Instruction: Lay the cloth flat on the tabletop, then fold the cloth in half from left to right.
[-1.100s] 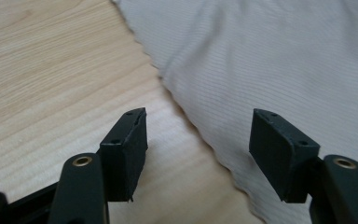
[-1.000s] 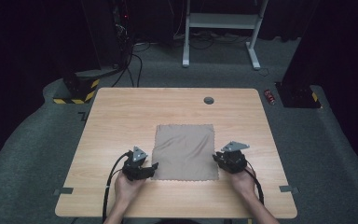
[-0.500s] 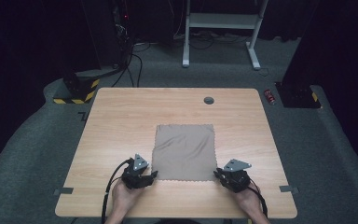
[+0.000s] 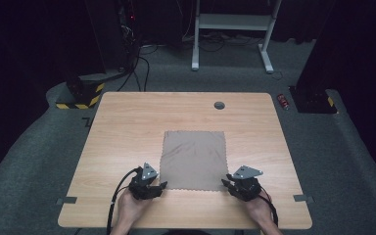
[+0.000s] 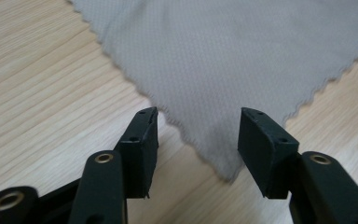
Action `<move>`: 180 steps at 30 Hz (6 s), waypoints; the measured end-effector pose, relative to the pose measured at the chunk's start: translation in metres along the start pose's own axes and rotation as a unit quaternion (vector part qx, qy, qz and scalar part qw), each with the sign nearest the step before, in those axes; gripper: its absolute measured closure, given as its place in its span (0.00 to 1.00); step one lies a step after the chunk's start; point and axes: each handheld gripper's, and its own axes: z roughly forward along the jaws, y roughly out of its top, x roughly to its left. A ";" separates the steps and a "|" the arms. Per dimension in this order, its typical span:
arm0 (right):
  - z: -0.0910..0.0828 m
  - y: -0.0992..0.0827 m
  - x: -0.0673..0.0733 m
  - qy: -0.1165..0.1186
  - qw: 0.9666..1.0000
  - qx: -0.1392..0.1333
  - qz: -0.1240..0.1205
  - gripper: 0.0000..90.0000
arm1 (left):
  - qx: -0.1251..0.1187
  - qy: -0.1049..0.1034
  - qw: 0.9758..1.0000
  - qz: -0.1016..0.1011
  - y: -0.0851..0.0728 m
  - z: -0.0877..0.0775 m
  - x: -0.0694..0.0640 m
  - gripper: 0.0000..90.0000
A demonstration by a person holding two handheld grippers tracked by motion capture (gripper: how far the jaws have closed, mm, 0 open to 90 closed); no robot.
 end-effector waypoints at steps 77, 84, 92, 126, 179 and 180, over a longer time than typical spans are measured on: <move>0.051 0.061 0.069 0.060 0.997 -0.032 0.026 0.70 | -0.042 0.016 0.993 -0.108 0.042 0.030 0.071 0.45; 0.058 0.068 0.079 0.077 0.996 -0.043 0.012 0.72 | -0.042 0.030 0.993 -0.107 0.062 0.028 0.088 0.45; 0.070 0.073 0.094 0.106 0.993 -0.041 -0.006 0.80 | -0.035 0.040 0.993 -0.104 0.092 0.037 0.110 0.44; 0.096 0.086 0.149 0.099 0.991 -0.020 -0.087 0.82 | 0.034 0.079 0.992 -0.093 0.120 0.108 0.131 0.55; 0.081 0.114 0.165 0.135 0.986 -0.062 -0.069 1.00 | -0.007 0.021 0.995 -0.099 0.122 0.059 0.152 1.00; 0.081 0.116 0.166 0.138 0.986 -0.064 -0.072 1.00 | -0.009 0.024 0.994 -0.103 0.120 0.055 0.155 1.00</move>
